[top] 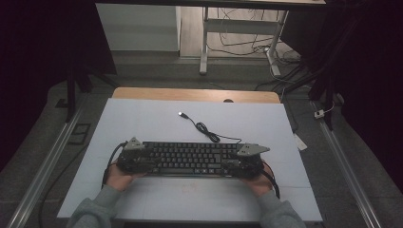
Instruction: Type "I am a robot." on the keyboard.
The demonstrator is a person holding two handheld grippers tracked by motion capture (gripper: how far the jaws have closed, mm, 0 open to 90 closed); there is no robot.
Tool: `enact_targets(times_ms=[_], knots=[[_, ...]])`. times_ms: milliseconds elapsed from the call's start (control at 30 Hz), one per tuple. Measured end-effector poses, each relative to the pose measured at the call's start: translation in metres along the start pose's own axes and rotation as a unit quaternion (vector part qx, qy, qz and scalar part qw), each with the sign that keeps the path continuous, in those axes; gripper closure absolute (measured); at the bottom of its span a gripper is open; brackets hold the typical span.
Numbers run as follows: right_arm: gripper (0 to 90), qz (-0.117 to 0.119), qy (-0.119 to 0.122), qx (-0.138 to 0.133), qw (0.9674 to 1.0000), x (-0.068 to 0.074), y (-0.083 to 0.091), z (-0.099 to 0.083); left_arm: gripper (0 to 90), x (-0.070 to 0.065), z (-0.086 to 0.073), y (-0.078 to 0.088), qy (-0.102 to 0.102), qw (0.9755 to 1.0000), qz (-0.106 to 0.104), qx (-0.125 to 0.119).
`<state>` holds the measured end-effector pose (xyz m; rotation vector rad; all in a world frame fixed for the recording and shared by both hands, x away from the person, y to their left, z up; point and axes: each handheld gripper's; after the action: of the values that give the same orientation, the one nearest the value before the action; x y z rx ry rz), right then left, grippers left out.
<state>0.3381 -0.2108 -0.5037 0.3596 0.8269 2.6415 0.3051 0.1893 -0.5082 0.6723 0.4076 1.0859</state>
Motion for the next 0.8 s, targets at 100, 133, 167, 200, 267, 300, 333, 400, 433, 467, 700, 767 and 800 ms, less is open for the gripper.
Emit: enact_targets(times_ms=[100,133,167,200,267,300,333,400,433,467,700,767,800], knots=[[45.4,0.0,0.0,0.0,1.0,0.0001,0.0,0.0001,41.3,0.0017,-0.0003,-0.0001,0.002,1.0,0.003,0.001],[45.5,0.0,0.0,0.0,1.0,0.0,0.0,0.0001,41.2,0.0019,-0.0003,-0.0001,0.003,1.0,0.004,0.001],[45.4,0.0,0.0,0.0,1.0,0.0,-0.0001,0.0,41.1,0.002,-0.0003,0.0,0.003,1.0,0.005,0.001],[45.5,0.0,0.0,0.001,1.0,0.0002,-0.0001,0.0001,41.1,0.002,-0.0003,0.0,0.003,1.0,0.005,0.001],[45.4,-0.001,0.0,0.001,1.0,0.0003,0.0,0.0001,41.0,0.0019,-0.0002,0.0001,0.002,1.0,0.005,0.001],[45.4,-0.001,0.0,0.001,1.0,0.0003,0.0,0.0002,41.0,0.0018,-0.0002,0.0,0.001,1.0,0.006,0.001],[45.4,-0.001,0.0,0.001,1.0,0.0003,0.0001,0.0002,40.9,0.0017,-0.0001,-0.0001,0.001,1.0,0.006,0.001],[45.4,0.0,-0.001,0.0,1.0,0.0003,0.0,0.0001,40.9,0.0018,0.0,0.0,0.001,1.0,0.006,0.001],[45.4,0.0,0.0,0.0,1.0,0.0002,0.0,0.0001,40.9,0.0019,0.0,0.0001,0.001,1.0,0.006,0.001],[45.4,-0.001,0.0,0.001,1.0,0.0003,0.0,0.0002,40.9,0.002,0.0,0.0001,0.001,1.0,0.006,0.0],[45.4,-0.001,0.0,0.0,1.0,0.0005,0.0001,0.0003,40.8,0.0027,0.0007,-0.0001,0.001,1.0,0.008,-0.001],[45.4,-0.001,0.0,0.001,1.0,0.0007,0.0003,0.0004,40.6,0.0027,0.0012,-0.0004,0.0,1.0,0.008,0.0],[45.4,-0.001,0.0,0.001,1.0,0.0007,0.0002,0.0005,40.6,0.0027,0.0016,-0.0006,0.0,1.0,0.008,0.0]])
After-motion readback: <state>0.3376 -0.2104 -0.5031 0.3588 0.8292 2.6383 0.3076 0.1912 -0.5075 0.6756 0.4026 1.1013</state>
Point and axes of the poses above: each handheld gripper's, and its own axes: y roughly backward along the jaws, z roughly out of its top, x roughly to its left, and after that the axes turned 15 degrees about z, right-handed
